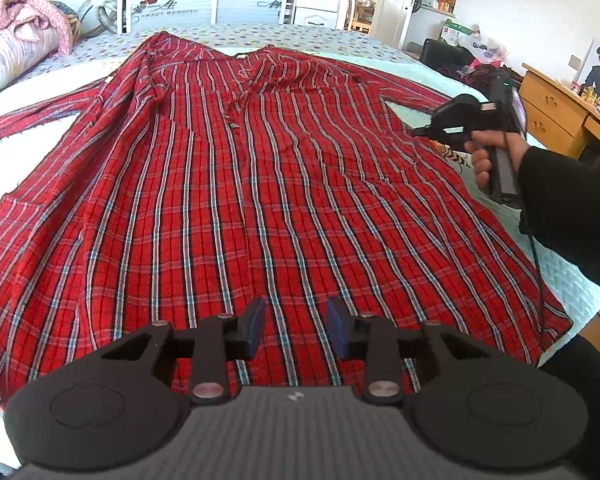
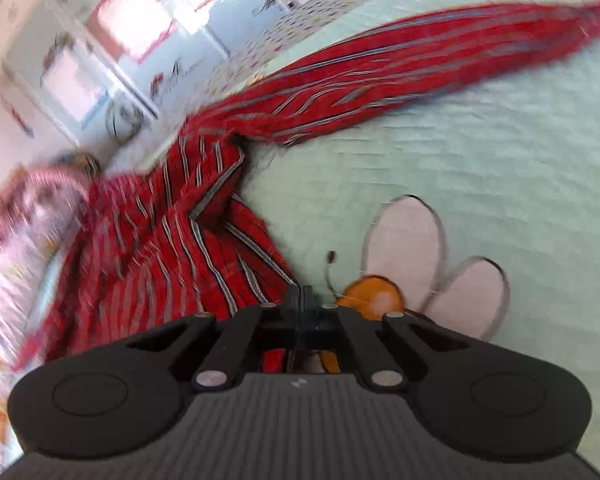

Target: Fold clothes

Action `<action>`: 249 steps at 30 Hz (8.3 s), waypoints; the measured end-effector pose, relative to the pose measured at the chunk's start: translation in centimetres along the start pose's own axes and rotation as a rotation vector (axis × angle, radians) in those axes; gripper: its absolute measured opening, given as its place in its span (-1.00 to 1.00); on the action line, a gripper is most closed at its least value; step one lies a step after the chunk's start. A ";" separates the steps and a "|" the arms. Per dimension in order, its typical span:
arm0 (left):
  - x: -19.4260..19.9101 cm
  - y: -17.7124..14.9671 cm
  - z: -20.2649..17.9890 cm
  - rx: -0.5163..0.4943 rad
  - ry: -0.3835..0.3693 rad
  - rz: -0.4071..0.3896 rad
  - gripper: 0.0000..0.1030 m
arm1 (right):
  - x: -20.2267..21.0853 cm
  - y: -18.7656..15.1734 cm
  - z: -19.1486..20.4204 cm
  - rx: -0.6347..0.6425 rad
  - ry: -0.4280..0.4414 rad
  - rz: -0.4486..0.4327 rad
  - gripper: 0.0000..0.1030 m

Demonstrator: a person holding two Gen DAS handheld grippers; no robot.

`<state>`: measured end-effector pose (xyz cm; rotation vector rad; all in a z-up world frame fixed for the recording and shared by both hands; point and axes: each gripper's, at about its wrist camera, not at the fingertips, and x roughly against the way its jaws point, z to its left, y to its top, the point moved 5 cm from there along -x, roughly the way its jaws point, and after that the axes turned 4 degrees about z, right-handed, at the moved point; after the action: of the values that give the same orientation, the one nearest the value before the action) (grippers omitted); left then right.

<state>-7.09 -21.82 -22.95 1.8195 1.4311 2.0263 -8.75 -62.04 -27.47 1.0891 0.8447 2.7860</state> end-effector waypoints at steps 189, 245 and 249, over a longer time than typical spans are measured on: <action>-0.4 -2.4 7.6 0.075 -0.371 0.360 -0.89 | -37.9 15.0 35.7 0.221 -0.121 0.370 0.11; 9.0 -6.5 2.7 -0.186 -0.063 -0.221 -0.85 | 15.9 -25.5 15.1 -0.113 0.357 0.329 0.02; 10.4 -6.4 1.4 -0.270 -0.037 -0.259 -0.84 | 14.9 -27.0 16.3 -0.156 0.372 0.338 0.07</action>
<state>-12.30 -11.17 -19.49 1.4732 1.2376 1.9357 -13.97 -28.00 -21.80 0.7609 0.4813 3.3370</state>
